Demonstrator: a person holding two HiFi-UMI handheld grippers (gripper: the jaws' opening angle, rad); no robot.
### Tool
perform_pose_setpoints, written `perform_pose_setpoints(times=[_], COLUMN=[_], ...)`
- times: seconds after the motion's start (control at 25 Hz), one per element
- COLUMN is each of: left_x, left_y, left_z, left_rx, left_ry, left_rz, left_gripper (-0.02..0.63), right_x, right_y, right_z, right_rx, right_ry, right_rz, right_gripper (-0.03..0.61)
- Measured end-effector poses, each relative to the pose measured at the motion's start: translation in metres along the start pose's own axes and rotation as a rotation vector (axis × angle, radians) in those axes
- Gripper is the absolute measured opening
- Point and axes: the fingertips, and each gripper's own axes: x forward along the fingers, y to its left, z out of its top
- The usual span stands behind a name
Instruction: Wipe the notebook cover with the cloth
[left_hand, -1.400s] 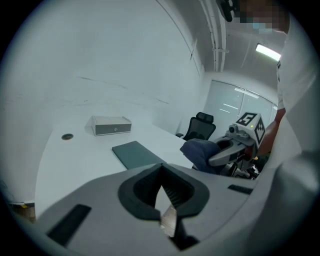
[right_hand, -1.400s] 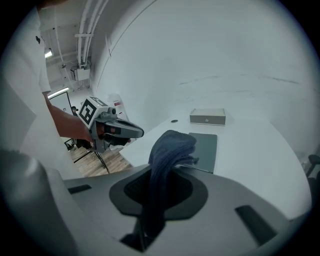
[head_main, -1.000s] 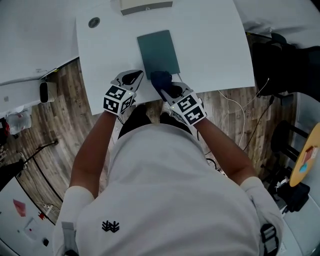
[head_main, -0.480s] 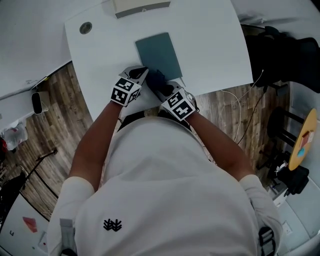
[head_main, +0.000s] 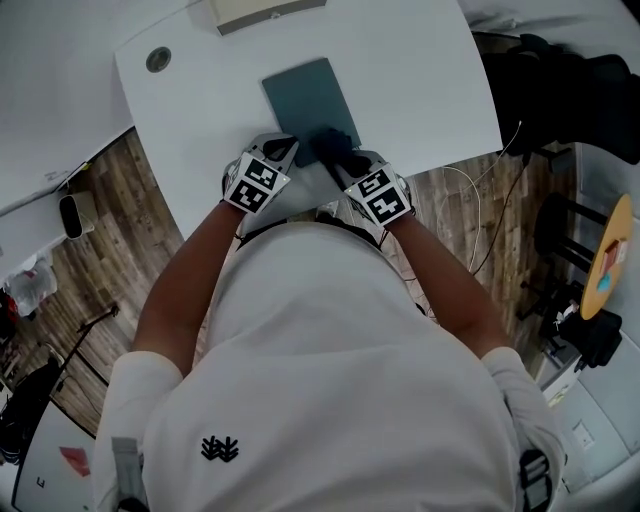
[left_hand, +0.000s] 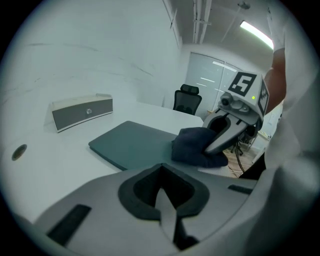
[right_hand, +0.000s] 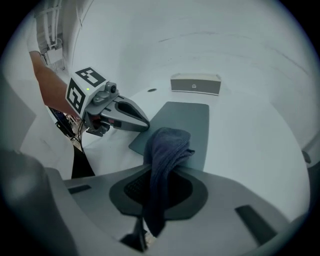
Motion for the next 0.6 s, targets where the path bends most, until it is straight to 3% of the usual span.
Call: perform_pose_setpoints(times=[0.6], left_x=[0.002], left_y=[-0.002], left_z=[0.001], left_rx=[0.022], left_ry=[0.005], left_rz=[0.007], left_gripper=[0.005], right_x=[-0.028], right_y=[-0.064], right_z=[-0.020], right_rx=[0.048], right_ry=[0.057], right_rz=[-0.124], right_gripper=[0.043])
